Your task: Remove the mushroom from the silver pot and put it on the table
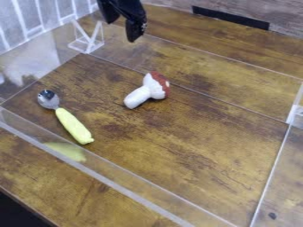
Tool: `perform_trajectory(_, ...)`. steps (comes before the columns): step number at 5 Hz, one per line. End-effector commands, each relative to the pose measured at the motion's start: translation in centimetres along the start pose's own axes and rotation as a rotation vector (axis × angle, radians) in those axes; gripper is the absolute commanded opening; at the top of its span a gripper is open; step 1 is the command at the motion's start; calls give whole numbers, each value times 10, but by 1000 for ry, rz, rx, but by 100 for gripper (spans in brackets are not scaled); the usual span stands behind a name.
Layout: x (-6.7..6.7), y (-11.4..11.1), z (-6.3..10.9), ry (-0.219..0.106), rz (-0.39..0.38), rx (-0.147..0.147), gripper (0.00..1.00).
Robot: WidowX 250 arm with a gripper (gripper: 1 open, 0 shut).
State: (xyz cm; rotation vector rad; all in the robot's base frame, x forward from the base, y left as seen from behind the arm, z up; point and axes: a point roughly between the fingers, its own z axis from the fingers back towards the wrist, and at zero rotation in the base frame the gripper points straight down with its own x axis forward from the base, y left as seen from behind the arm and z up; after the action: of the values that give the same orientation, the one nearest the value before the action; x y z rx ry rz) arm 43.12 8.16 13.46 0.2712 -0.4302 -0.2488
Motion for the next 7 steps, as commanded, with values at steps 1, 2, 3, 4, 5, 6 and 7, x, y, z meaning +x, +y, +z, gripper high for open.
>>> perform_trajectory(1,20,2,25,-78,19,51,100)
perform_trajectory(2,25,-3,24,-83,31,71,100)
perform_trajectory(3,32,-5,18,-89,27,90,100)
perform_trajectory(4,40,-6,13,-97,20,104,100)
perform_trajectory(5,40,-9,2,-105,-17,82,100)
perform_trajectory(6,34,-14,-8,-115,-53,60,100)
perform_trajectory(7,29,-12,-10,-109,-46,68,100)
